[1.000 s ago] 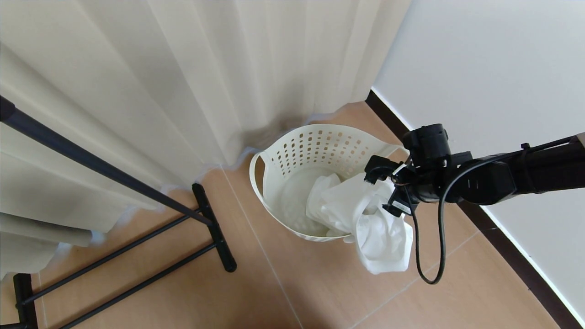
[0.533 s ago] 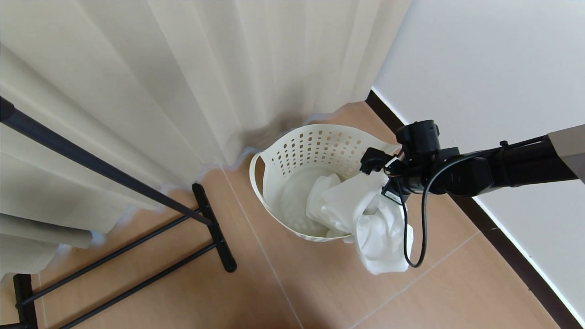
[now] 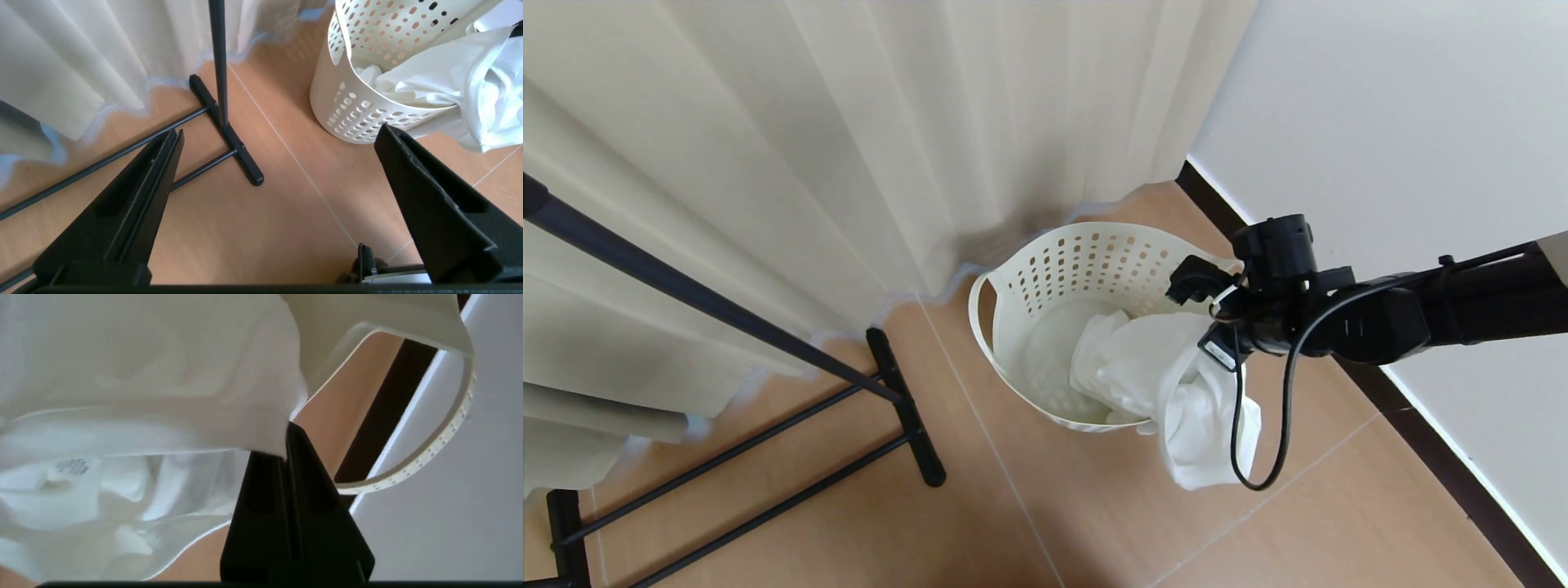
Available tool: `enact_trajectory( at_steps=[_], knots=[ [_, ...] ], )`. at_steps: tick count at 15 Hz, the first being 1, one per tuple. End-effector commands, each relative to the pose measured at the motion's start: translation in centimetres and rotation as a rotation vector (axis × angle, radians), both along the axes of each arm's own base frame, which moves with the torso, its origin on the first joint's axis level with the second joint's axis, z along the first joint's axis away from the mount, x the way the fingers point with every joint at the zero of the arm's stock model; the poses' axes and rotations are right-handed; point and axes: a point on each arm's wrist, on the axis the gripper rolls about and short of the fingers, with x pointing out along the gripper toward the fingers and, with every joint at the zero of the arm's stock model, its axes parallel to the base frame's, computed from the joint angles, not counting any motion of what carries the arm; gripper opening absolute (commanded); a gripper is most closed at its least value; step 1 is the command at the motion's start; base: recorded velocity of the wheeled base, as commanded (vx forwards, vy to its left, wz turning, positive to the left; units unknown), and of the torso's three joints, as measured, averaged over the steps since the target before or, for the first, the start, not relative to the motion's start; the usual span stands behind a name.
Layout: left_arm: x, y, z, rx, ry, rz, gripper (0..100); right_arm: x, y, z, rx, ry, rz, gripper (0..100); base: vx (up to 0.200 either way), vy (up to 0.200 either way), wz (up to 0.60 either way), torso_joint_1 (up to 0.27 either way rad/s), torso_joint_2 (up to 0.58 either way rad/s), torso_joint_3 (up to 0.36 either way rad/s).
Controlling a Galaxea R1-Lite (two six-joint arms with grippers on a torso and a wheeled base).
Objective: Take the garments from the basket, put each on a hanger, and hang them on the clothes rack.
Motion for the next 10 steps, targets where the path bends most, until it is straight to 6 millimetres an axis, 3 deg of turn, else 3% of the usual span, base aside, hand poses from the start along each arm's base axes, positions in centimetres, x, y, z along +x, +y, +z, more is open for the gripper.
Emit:
enact_trajectory(
  at_steps=[1,3,6,8,10],
  knots=[
    [0.0,0.0,0.0,0.0,-0.001,-0.001,100,-4.5,0.8,3.3,0.112,-0.055,0.004,0,0.0,0.0,0.0,0.0,0.0,0.0],
    [0.0,0.0,0.0,0.0,-0.001,-0.001,100,-9.9,0.7,6.2,0.227,-0.108,0.031,0,0.0,0.0,0.0,0.0,0.0,0.0],
    [0.0,0.0,0.0,0.0,0.001,-0.002,100,-17.2,-0.9,8.7,0.38,-0.201,0.1,0,0.0,0.0,0.0,0.0,0.0,0.0],
    [0.0,0.0,0.0,0.001,0.001,-0.004,100,-20.8,-2.5,9.5,0.457,-0.278,0.147,0,0.0,0.0,0.0,0.0,0.0,0.0],
    [0.0,0.0,0.0,0.001,0.001,-0.005,100,-22.9,-3.9,9.1,0.511,-0.306,0.2,0,0.0,0.0,0.0,0.0,0.0,0.0]
  ],
)
